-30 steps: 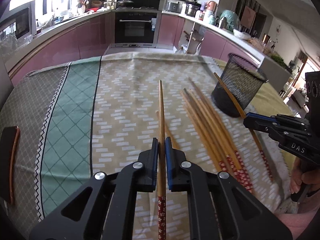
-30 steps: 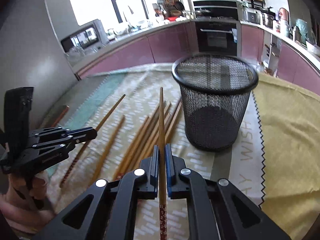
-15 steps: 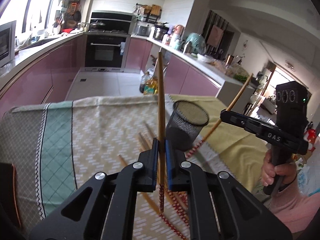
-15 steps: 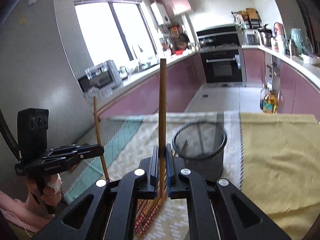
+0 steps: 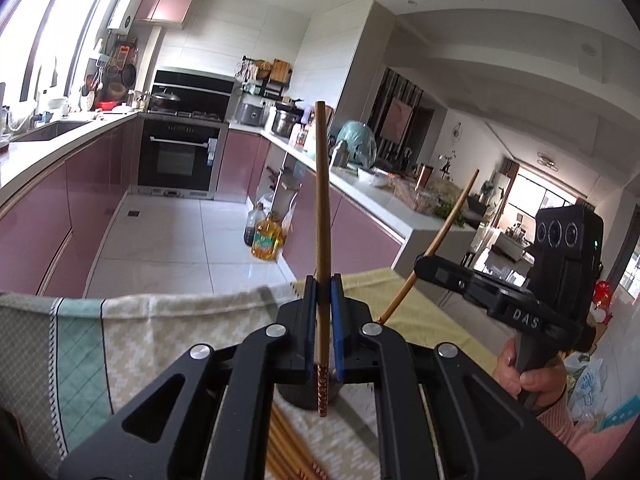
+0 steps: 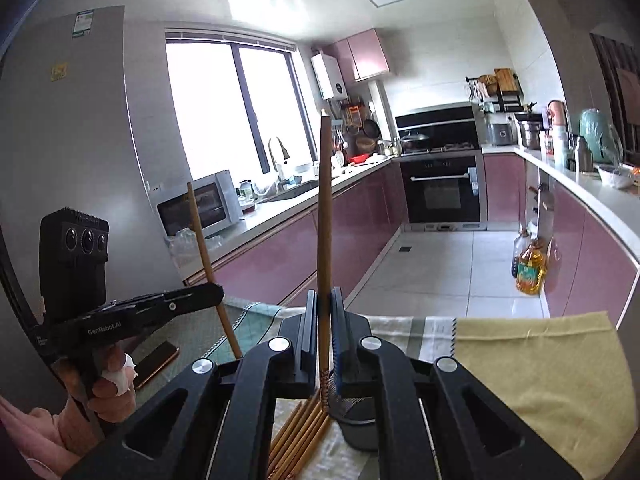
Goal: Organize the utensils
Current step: 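Lift the chopstick with the left tool and drop it into the mesh cup, then lower the right tool toward the chopsticks on the table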
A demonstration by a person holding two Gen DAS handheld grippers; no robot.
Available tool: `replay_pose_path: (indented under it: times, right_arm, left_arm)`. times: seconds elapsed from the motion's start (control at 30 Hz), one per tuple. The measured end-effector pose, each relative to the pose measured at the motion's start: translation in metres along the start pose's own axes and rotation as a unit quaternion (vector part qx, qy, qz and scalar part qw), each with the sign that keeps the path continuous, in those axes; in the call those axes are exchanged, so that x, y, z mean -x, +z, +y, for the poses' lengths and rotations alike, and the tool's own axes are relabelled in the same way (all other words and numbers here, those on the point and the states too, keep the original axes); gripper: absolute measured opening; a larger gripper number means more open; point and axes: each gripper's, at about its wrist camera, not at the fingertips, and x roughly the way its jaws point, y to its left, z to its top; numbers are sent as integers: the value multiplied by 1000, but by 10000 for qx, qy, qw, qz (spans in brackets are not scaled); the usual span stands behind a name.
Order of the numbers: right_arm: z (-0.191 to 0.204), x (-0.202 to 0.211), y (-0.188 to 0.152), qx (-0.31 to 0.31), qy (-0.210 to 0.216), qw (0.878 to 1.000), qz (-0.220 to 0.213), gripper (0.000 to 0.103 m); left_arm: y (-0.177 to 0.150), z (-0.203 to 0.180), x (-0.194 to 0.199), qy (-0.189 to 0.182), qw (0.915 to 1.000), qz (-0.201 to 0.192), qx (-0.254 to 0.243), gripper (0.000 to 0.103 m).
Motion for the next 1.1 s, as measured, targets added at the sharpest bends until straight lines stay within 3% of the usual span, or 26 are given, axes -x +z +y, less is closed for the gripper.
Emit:
replay_pose_path:
  times: [0.17, 0.27, 0.67, 0.93, 1.03, 1.1]
  right_arm:
    - [-16, -18, 2, -33, -151, 9997, 212, 5]
    - [-22, -30, -5, -43, -212, 9989, 421, 5]
    - [-32, -86, -38, -102, -221, 9856, 1671, 6]
    - [-39, -104, -37, -282, -354, 9838, 1734, 8]
    - [-39, -100, -37, -374, -291, 9859, 1606, 10]
    - [-37, -95, -38, -355, -332, 9873, 1511, 18]
  left_arm:
    - [16, -10, -26, 138, 9997, -165, -65, 8]
    - [16, -12, -48, 165, 9999, -32, -36, 8]
    - [-24, 3, -121, 189, 9915, 1262, -252, 8]
    - [-28, 17, -141, 313, 9896, 1387, -221, 9]
    - [-34, 14, -134, 389, 9911, 1259, -214, 23]
    - [-38, 13, -123, 469, 9923, 1129, -205, 29]
